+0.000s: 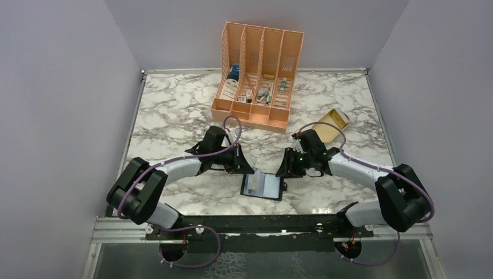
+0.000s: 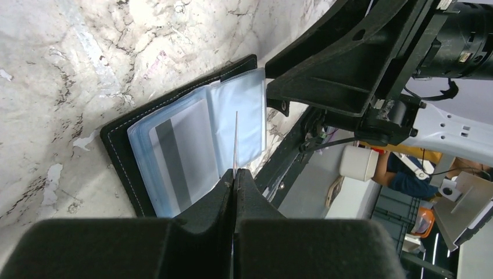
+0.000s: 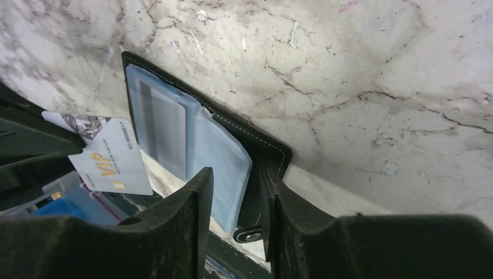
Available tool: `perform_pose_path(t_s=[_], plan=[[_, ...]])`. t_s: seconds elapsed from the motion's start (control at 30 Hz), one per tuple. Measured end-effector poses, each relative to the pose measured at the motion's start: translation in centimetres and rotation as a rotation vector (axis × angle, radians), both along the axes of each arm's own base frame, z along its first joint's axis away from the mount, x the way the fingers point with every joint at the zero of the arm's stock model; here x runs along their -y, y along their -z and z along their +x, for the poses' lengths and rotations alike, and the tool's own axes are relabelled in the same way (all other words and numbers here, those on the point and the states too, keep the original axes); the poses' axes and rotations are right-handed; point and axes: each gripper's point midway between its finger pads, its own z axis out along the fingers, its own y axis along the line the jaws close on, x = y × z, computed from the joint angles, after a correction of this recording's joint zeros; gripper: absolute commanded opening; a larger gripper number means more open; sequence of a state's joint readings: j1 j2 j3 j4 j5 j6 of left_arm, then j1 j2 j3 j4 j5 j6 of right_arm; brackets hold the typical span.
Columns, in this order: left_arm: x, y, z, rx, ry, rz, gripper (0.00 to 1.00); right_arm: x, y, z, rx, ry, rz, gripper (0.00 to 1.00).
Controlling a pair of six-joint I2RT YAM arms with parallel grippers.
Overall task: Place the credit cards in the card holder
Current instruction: Insert the credit card into the card holder.
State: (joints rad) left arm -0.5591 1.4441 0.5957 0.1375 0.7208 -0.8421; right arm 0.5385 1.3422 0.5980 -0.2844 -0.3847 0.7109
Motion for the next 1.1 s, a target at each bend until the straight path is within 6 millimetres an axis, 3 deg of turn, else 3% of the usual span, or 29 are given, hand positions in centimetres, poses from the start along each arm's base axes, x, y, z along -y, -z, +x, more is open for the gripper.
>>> perform_pose_path(t_s=[0.27, 0.73, 0.93, 1.1], plan=[[0.5, 1.0, -0.2, -0.012, 0.029, 0.021, 0.0, 0.6, 2.0, -0.4, -0.024, -0.06, -0.114, 0.24], [0.8, 3.2, -1.2, -0.06, 0.059, 0.065, 0.0, 1.1, 2.6, -0.1, -0.003, -0.091, -0.171, 0.13], [1.1, 3.1, -1.0, -0.059, 0.063, 0.063, 0.0, 1.2, 2.6, -0.1, 0.002, -0.097, -0.175, 0.12], [1.7, 2.3, -0.4, -0.036, 0.061, 0.053, 0.0, 1.4, 2.4, -0.1, 0.003, -0.092, -0.195, 0.25]])
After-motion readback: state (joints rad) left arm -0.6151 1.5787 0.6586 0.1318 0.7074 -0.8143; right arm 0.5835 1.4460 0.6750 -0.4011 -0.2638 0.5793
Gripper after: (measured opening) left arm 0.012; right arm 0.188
